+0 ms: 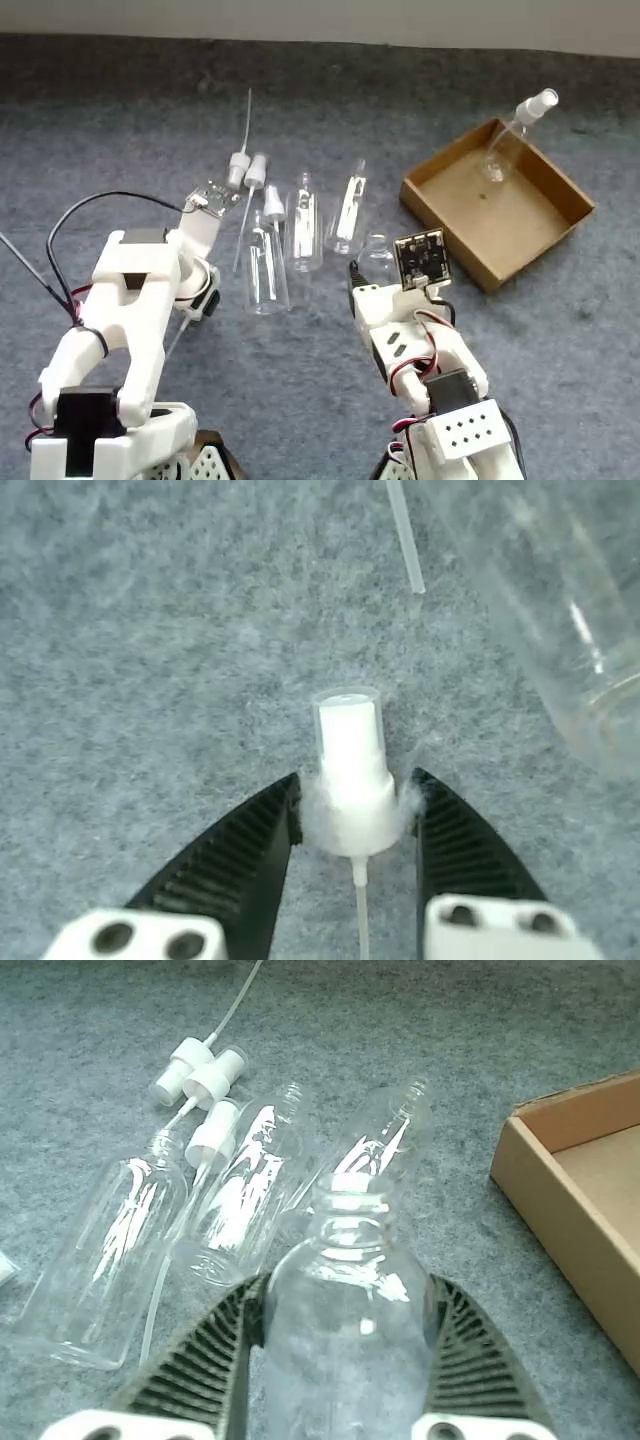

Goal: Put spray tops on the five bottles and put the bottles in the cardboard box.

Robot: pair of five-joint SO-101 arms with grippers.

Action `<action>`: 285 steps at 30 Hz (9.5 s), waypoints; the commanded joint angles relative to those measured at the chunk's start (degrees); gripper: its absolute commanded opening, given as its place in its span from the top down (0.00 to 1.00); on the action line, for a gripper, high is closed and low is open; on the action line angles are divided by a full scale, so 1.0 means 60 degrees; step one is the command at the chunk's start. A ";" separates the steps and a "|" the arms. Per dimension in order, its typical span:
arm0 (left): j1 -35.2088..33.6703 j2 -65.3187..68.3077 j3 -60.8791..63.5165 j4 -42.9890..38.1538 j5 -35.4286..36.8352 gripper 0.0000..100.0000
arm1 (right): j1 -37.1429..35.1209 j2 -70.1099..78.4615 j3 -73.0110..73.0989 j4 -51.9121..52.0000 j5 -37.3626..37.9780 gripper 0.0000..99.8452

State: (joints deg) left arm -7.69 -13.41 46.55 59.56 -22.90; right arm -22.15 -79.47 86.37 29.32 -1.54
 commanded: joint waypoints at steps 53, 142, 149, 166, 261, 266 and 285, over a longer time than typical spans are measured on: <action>0.0242 0.0037 -0.0330 0.0703 -0.0103 0.84 | 0.0007 -0.0183 -0.0110 -0.0300 -0.0073 0.87; 0.4960 -0.0755 -1.1407 0.3590 0.4278 0.99 | -0.1253 -0.0183 0.1941 -0.4535 -0.0132 0.87; 0.4960 -0.0886 -1.1392 0.2315 0.5875 0.99 | -0.1253 -0.0183 0.1971 -0.4535 -0.0132 0.87; 0.5048 -0.2498 -0.7553 -0.1495 0.8220 1.00 | -0.1223 -0.0183 0.1985 -0.4505 -0.0088 0.87; 0.6908 -0.6850 0.2542 -0.6549 0.6535 0.99 | -0.0842 -0.0198 0.2220 -0.4535 -0.0073 0.87; 0.7201 -0.6864 0.2586 -0.6505 0.5597 0.99 | -0.0842 -0.0198 0.2234 -0.4535 -0.0059 0.87; 0.7451 -0.6952 0.2996 -0.6491 0.5201 0.99 | -0.0872 -0.0198 0.2234 -0.4535 0.1275 0.87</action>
State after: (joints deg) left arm 35.74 -55.16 64.84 20.62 9.01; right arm -28.40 -79.38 95.87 3.82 5.41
